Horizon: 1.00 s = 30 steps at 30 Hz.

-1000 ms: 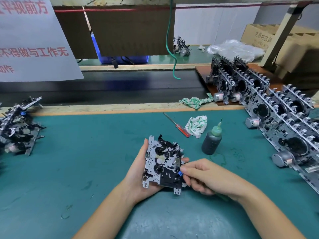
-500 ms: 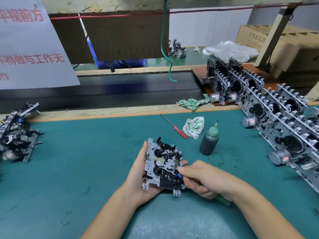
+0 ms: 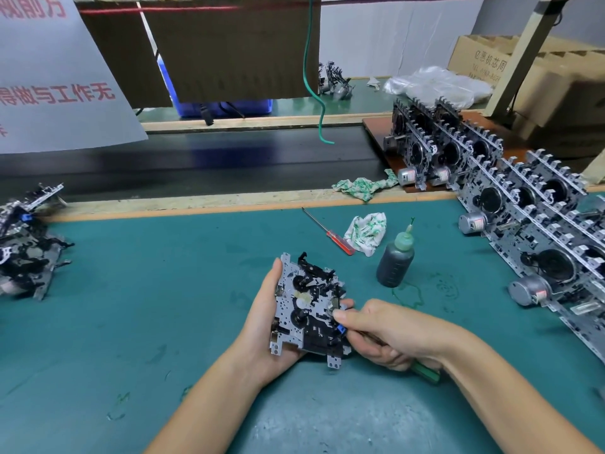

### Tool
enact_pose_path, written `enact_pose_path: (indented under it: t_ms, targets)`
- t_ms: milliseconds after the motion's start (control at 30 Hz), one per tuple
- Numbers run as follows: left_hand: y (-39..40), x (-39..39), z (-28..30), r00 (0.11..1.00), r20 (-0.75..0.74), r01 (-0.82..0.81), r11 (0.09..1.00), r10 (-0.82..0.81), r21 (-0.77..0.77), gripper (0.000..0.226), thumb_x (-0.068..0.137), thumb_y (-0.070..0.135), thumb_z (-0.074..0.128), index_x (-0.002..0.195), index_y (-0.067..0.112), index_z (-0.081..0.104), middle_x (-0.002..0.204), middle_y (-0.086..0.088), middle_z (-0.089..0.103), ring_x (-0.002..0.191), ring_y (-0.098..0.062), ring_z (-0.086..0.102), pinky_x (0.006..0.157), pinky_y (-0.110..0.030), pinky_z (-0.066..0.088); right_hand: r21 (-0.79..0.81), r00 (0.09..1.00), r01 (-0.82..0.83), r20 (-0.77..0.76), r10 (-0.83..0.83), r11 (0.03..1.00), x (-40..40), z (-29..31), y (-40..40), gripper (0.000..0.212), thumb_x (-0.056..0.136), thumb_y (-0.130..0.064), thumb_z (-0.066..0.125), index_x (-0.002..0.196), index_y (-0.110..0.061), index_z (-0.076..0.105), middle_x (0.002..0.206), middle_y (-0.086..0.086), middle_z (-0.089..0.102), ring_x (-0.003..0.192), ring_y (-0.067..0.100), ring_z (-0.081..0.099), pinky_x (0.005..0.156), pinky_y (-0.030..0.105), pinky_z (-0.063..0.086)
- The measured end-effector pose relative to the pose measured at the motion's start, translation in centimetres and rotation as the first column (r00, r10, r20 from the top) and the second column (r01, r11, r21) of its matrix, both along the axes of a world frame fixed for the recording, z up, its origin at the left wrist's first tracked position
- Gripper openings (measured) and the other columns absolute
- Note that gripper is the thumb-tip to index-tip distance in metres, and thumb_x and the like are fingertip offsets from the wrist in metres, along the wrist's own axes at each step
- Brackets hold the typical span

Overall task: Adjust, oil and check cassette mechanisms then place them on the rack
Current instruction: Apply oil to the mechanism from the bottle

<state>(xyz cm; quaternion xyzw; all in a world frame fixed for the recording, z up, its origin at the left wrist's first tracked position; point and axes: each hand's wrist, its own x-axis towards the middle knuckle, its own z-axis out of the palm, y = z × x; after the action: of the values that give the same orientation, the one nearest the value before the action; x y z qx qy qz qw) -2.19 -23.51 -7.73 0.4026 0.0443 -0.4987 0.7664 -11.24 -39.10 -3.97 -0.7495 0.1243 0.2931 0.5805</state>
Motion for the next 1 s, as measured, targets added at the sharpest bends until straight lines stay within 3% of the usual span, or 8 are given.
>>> enact_pose_path:
  t_ms: [300, 467, 567, 667, 733, 833, 1000]
  targets:
    - [-0.1, -0.3, 0.7, 0.997, 0.061, 0.043, 0.999, -0.045, 0.025, 0.072, 0.087, 0.067, 0.034, 0.098, 0.010, 0.076, 0.113, -0.019, 0.068, 0.098, -0.029, 0.068, 0.083, -0.039, 0.052, -0.016, 0.999, -0.041, 0.006, 0.041, 0.999, -0.3, 0.0, -0.4, 0.065, 0.098, -0.046, 0.037, 0.039, -0.020, 0.040, 0.033, -0.005, 0.025, 0.029, 0.007, 0.018, 0.036, 0.010, 0.017]
    - [0.3, -0.9, 1.4, 0.996, -0.066, -0.058, 0.994, 0.052, -0.088, 0.087, 0.088, 0.069, 0.031, 0.130, -0.004, 0.052, 0.137, -0.031, 0.046, 0.114, -0.040, 0.055, 0.096, -0.050, 0.048, 0.082, 0.996, -0.041, 0.076, 0.035, 0.996, -0.9, -0.2, -1.0, 0.063, 0.094, -0.050, 0.039, 0.040, -0.020, 0.047, 0.030, -0.007, 0.026, 0.028, 0.007, 0.017, 0.036, 0.012, 0.017]
    - [0.6, -1.1, 1.5, 0.977, -0.184, -0.139, 0.975, 0.106, -0.176, 0.090, 0.086, 0.068, 0.038, 0.124, -0.012, 0.055, 0.129, -0.036, 0.051, 0.111, -0.045, 0.058, 0.081, -0.057, 0.053, 0.247, 0.988, 0.083, 0.107, -0.112, 0.965, -0.9, 0.1, -1.7, 0.050, 0.089, -0.048, 0.044, 0.050, -0.018, 0.051, 0.033, -0.005, 0.025, 0.027, 0.005, 0.015, 0.034, 0.010, 0.016]
    - [0.5, -1.3, 1.6, 0.967, -0.225, -0.161, 0.970, 0.118, -0.183, 0.094, 0.081, 0.070, 0.043, 0.125, -0.013, 0.053, 0.127, -0.038, 0.051, 0.110, -0.051, 0.057, 0.090, -0.061, 0.046, 0.384, 0.945, 0.230, 0.131, -0.299, 0.894, -0.6, -0.1, -2.1, 0.032, 0.091, -0.037, 0.045, 0.071, -0.013, 0.051, 0.039, -0.002, 0.029, 0.029, 0.005, 0.015, 0.033, 0.010, 0.015]
    - [0.6, -1.3, 1.8, 0.962, -0.244, -0.169, 0.967, 0.120, -0.193, 0.097, 0.078, 0.070, 0.045, 0.130, -0.012, 0.046, 0.128, -0.040, 0.048, 0.111, -0.054, 0.054, 0.093, -0.062, 0.040, 0.368, 0.925, 0.266, 0.162, -0.343, 0.891, -0.4, -0.4, -2.2, 0.027, 0.098, -0.027, 0.040, 0.079, -0.010, 0.048, 0.045, -0.002, 0.039, 0.031, 0.006, 0.020, 0.034, 0.011, 0.017]
    - [0.7, -1.2, 1.6, 0.950, -0.285, -0.196, 0.953, 0.126, -0.231, 0.098, 0.078, 0.069, 0.047, 0.130, -0.014, 0.044, 0.126, -0.041, 0.049, 0.108, -0.054, 0.056, 0.091, -0.062, 0.044, 0.305, 0.907, 0.298, 0.205, -0.368, 0.905, -0.2, -1.1, -2.1, 0.031, 0.100, -0.022, 0.038, 0.077, -0.008, 0.052, 0.051, -0.003, 0.047, 0.034, 0.008, 0.031, 0.035, 0.014, 0.023]
    - [0.9, -1.1, 1.3, 0.962, -0.253, -0.167, 0.954, 0.103, -0.248, 0.094, 0.081, 0.070, 0.042, 0.112, -0.016, 0.060, 0.124, -0.037, 0.053, 0.107, -0.052, 0.058, 0.096, -0.061, 0.043, 0.179, 0.839, 0.358, 0.370, -0.400, 0.916, 0.2, -1.7, -1.8, 0.044, 0.101, -0.021, 0.042, 0.069, -0.019, 0.073, 0.050, 0.001, 0.048, 0.035, 0.011, 0.042, 0.036, 0.019, 0.034]
